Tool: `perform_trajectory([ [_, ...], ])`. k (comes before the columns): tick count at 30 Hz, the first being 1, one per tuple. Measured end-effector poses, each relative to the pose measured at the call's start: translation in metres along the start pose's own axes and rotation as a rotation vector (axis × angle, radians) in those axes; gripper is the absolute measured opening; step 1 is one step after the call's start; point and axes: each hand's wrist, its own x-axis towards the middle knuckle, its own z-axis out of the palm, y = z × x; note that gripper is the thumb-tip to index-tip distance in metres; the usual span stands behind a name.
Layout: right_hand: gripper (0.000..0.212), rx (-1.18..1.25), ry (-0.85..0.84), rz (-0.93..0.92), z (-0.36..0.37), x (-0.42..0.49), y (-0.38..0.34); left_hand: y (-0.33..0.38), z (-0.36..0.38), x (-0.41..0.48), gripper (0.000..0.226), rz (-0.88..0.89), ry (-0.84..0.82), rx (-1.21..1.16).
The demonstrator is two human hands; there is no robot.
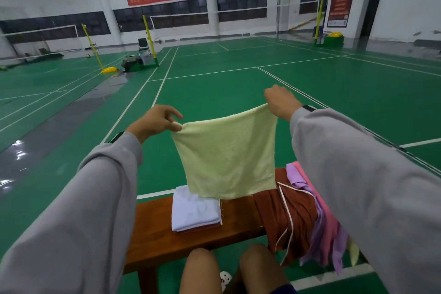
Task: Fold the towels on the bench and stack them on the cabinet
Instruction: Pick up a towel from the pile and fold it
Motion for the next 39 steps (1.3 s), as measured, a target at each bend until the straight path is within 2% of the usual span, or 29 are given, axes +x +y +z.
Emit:
perform_trajectory([
  [3,0.023,-0.022,-0.005,-0.026,0.005,0.001,-0.005,0.008,0.007,0.004,0.03,0.079,-0.121,0.422],
  [5,0.025,-0.044,-0.008,-0.022,0.008,0.003,-0.011,0.01,0.014,0.009,0.027,0.078,-0.084,0.616],
  [9,0.028,-0.082,0.019,0.035,0.008,0.006,-0.014,0.006,0.019,0.019,0.004,0.027,0.161,0.682],
  [11,0.027,-0.08,0.042,0.064,0.007,0.007,-0.011,0.007,0.018,0.021,0.009,0.021,0.239,0.695],
  [15,0.023,0.076,0.019,0.172,0.001,0.009,-0.005,0.013,0.014,0.025,0.012,-0.006,0.304,0.594],
  [18,0.011,0.313,-0.027,0.299,0.0,0.011,0.001,0.015,0.01,0.025,0.021,-0.147,0.279,0.295],
  [20,0.019,0.41,-0.059,0.338,0.003,0.012,0.006,0.014,0.009,0.022,0.022,-0.201,0.25,0.099],
  [25,0.016,0.529,-0.097,0.429,0.011,0.011,0.013,0.006,0.008,0.018,0.02,-0.232,0.234,-0.127],
  [31,0.019,0.463,-0.043,0.402,0.014,0.008,0.013,-0.002,0.015,0.019,0.009,-0.188,0.267,-0.058],
  [39,0.022,0.36,-0.07,0.334,0.021,0.007,0.015,-0.006,0.03,0.031,0.019,-0.143,0.299,0.022],
])
